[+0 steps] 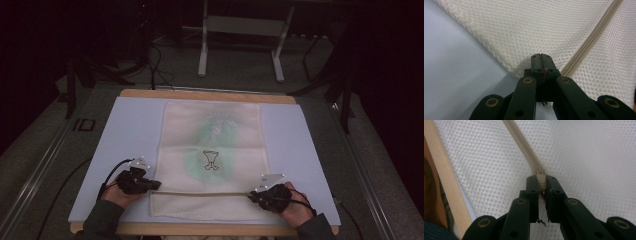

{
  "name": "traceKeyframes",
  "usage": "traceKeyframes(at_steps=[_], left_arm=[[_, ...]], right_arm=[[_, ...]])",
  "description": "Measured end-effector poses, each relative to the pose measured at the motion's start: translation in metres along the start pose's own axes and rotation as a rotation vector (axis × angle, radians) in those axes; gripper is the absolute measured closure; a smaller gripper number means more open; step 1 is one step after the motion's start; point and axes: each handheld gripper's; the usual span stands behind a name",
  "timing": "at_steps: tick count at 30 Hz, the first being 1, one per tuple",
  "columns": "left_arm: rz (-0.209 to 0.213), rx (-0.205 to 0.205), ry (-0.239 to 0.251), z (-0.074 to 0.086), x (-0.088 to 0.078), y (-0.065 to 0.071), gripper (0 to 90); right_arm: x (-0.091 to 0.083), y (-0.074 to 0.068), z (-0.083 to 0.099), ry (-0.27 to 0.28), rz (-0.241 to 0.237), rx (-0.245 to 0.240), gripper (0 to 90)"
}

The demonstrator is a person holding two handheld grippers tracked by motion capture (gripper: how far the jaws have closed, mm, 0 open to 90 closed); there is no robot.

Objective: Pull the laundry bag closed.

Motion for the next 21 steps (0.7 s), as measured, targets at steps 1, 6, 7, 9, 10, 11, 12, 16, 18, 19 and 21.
traceKeyframes(at_steps=[1, 6, 7, 9, 10, 11, 12, 16, 18, 19, 21], left_arm=[[0.000, 0.000, 0.000, 0.000, 0.000, 0.000, 89.9], [-0.001, 0.000, -0.001, 0.000, 0.000, 0.000, 89.9], [0.000, 0.000, -0.001, 0.000, 0.000, 0.000, 89.9], [0.000, 0.000, 0.000, 0.000, 0.000, 0.000, 89.9], [0.001, 0.000, 0.000, 0.000, 0.000, 0.000, 89.9], [0.001, 0.000, 0.000, 0.000, 0.000, 0.000, 89.9], [0.000, 0.000, 0.000, 0.000, 0.000, 0.000, 89.9], [0.000, 0.000, 0.000, 0.000, 0.000, 0.000, 89.9], [-0.001, 0.001, -0.001, 0.000, 0.000, 0.000, 89.9], [0.000, 0.001, -0.001, 0.000, 0.000, 0.000, 89.9], [-0.001, 0.002, -0.001, 0.000, 0.000, 0.000, 89.9]], right_arm=[[-0.001, 0.001, 0.001, -0.002, 0.004, -0.002, 82.3], [-0.004, 0.002, 0.003, 0.004, 0.000, 0.005, 82.3], [-0.004, 0.002, 0.003, -0.001, 0.005, 0.005, 82.3], [-0.005, 0.003, 0.005, 0.006, 0.000, 0.008, 82.2], [-0.006, 0.003, 0.005, 0.000, 0.006, 0.007, 82.3], [-0.006, 0.003, 0.005, -0.001, 0.007, 0.011, 82.3], [-0.007, 0.003, 0.006, 0.002, 0.006, 0.013, 82.2], [-0.012, 0.007, 0.011, 0.004, 0.012, 0.022, 82.2], [-0.013, 0.007, 0.012, 0.007, 0.011, 0.029, 82.2], [-0.015, 0.008, 0.014, 0.007, 0.012, 0.032, 82.2], [-0.016, 0.009, 0.015, 0.010, 0.004, 0.030, 82.2]])
Point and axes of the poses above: each handheld gripper's, and its own axes: x roughly forward along the jaws, z roughly out of its underside, y roughly to its right, and after that the axes turned 6 degrees about -z, right-handed
